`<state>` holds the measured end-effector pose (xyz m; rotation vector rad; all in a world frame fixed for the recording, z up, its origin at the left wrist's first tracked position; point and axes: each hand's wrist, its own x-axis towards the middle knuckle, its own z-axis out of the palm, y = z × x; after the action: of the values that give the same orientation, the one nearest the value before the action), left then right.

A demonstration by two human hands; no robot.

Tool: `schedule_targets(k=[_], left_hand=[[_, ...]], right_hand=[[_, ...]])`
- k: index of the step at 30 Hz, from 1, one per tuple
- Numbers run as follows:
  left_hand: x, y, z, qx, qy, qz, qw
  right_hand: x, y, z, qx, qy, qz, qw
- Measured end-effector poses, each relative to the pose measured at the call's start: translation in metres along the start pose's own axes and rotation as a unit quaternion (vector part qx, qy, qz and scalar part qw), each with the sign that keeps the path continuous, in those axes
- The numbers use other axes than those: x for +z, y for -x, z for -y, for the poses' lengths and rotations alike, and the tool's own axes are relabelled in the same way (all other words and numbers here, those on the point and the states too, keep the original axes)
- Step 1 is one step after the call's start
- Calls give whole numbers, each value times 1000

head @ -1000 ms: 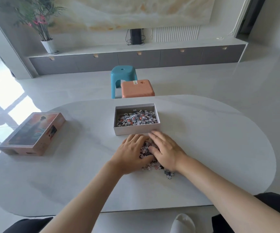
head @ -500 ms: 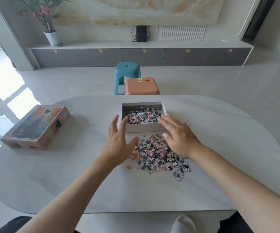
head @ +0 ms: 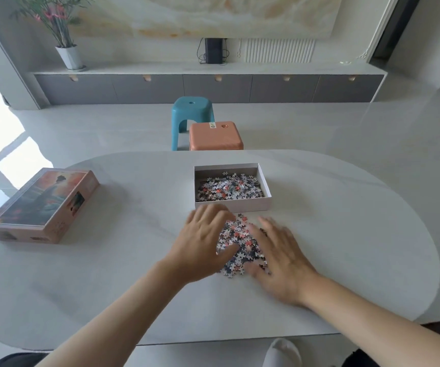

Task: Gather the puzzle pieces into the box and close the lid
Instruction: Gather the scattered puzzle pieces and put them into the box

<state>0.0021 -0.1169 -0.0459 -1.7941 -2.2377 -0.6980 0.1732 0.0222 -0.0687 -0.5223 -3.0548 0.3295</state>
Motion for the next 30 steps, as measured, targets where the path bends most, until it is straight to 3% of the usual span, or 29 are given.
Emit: schedule_targets(k=[2,5,7,10,12,14,17,19,24,30], left_hand=[[11,6,-3,6,7,69,998],[21,12,1,-52,-7,143,988],[20,12,3,-42,-24,123,991],[10,4,6,-32,-8,23,999],[5,-3,10,-54,28,5,998],[2,-8,13,-56,28,53,997],[4,-12,12,-59,-21,152,986],[6,-14,12,-69,-35,162,984],[1,-24,14,-71,22,115,991],[-2,-35,16,-94,75,130,984]], right_hand=[[4,-6,-1,-8,-5,16,1000],[1,-20,-2,-26,-12,13,1000],[1,-27,3,-40,-56,10,998],[-5,-36,17,-48,-148,-1,988],[-16,-42,16,-66,-122,-66,988],[-30,-50,10,-90,-57,-104,989],[-44,-59,0,-82,-27,12,996],[-44,-66,0,-69,-15,64,995],[-47,-76,6,-21,-113,66,991],[-48,-75,7,10,-148,90,985]])
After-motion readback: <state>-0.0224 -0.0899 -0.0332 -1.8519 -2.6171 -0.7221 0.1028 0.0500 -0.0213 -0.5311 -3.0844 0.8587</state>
